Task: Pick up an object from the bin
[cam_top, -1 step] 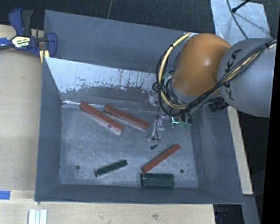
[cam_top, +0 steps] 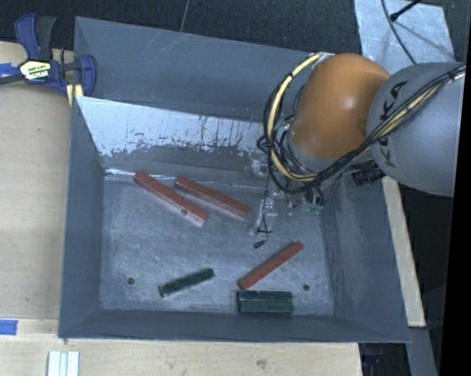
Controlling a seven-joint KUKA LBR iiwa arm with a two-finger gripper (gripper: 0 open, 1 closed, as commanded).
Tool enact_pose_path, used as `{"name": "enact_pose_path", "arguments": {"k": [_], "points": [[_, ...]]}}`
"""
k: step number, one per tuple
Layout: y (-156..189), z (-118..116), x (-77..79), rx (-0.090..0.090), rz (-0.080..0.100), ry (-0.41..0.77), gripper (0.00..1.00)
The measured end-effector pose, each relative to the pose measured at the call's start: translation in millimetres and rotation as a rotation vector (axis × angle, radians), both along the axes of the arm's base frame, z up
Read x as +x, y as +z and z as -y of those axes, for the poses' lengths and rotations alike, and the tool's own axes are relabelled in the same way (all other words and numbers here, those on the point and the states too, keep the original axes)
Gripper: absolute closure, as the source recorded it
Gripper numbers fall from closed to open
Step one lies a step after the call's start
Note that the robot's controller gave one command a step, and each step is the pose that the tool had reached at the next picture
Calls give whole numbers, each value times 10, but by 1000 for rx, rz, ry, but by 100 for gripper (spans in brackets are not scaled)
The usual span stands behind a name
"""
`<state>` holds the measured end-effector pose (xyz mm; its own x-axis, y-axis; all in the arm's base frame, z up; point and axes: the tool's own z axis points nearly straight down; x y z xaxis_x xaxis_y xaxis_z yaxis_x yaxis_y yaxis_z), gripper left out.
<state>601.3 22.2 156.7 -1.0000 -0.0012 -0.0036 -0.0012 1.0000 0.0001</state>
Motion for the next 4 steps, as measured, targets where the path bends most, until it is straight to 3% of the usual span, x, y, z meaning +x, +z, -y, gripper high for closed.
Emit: {"name": "enact_pose_path", "arguments": {"k": [1,2,3,4], "points": [[-866,-236,204,0,0,32,0],[-499,-232,217,0,0,-32,0],[-742,-235,219,0,0,16,0],[-867,-485,242,0,-1,110,0]]}}
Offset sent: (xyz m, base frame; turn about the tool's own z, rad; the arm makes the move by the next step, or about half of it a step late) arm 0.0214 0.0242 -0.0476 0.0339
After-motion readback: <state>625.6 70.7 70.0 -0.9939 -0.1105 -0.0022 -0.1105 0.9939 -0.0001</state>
